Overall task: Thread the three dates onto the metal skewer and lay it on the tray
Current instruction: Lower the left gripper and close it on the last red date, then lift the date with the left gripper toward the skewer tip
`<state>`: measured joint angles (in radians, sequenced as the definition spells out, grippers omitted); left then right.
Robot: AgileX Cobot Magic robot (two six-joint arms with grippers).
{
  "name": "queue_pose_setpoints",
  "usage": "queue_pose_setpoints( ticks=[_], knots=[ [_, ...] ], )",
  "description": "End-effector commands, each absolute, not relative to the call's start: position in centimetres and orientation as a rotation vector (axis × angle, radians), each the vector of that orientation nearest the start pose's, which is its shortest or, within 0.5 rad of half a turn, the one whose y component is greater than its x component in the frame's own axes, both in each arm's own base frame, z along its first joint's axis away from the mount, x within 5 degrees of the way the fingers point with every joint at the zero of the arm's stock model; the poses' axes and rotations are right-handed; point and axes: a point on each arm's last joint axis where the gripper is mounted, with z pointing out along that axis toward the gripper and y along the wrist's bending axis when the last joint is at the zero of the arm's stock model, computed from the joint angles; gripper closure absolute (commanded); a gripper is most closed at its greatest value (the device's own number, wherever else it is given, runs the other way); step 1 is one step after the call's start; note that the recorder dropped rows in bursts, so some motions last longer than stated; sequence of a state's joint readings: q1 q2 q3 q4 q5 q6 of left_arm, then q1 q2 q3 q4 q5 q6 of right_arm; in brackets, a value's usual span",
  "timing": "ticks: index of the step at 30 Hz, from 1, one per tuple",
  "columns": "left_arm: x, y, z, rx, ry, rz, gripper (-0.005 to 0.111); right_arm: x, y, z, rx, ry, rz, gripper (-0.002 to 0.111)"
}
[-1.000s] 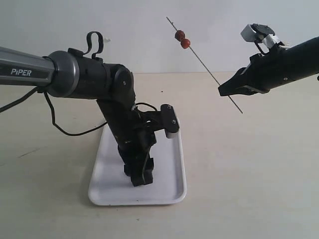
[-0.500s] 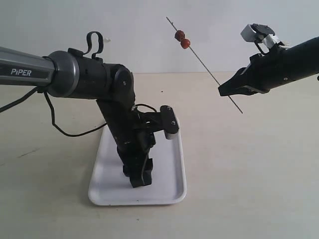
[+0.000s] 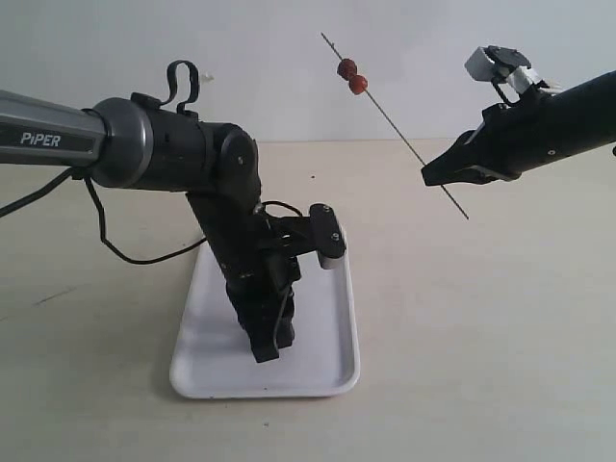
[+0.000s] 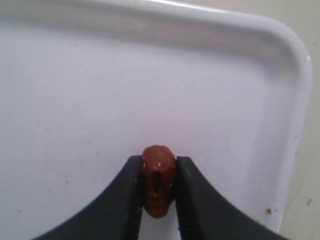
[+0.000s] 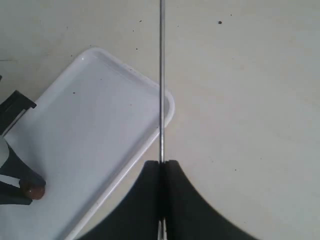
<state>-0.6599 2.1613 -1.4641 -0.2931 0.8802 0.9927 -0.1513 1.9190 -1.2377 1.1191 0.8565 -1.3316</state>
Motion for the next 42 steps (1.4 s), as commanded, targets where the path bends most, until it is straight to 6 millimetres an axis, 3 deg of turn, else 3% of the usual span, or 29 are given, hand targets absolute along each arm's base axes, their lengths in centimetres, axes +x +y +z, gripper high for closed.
queue_pose_setpoints(
  ticks=[1,8,14,22,27,32,37,42],
  knots=[
    [31.5,-27.2,12.9,2.046,2.222,-0.327,0.085,39.1,0.3,19.7,-0.543,2.307,0.724,0.108],
    [32.0,-26.7,16.3,2.043,2.223,-0.406,0.081,39.0,0.3,19.6,-0.56,2.312,0.723,0.108],
    [34.5,-24.1,20.1,1.854,2.169,-0.677,0.074,38.4,0.6,19.5,-0.657,2.319,0.767,0.108],
    [39.2,-17.8,24.0,1.383,2.053,-1.053,0.074,37.3,1.1,19.5,-0.866,2.286,0.848,0.108],
    [41.8,-12.8,25.5,1.07,1.985,-1.135,0.074,36.8,1.3,19.6,-0.939,2.264,0.895,0.108],
    [42.9,-9.5,26.1,0.883,1.977,-1.163,0.074,35.8,1.5,19.5,-1.125,2.235,0.953,0.108],
    [43.0,-9.0,26.2,0.817,2.008,-1.191,0.074,35.6,1.4,19.4,-1.17,2.233,0.932,0.108],
    [42.7,-10.1,26.1,0.815,2.038,-1.221,0.074,35.6,1.4,19.3,-1.235,2.189,0.906,0.108]
  ],
)
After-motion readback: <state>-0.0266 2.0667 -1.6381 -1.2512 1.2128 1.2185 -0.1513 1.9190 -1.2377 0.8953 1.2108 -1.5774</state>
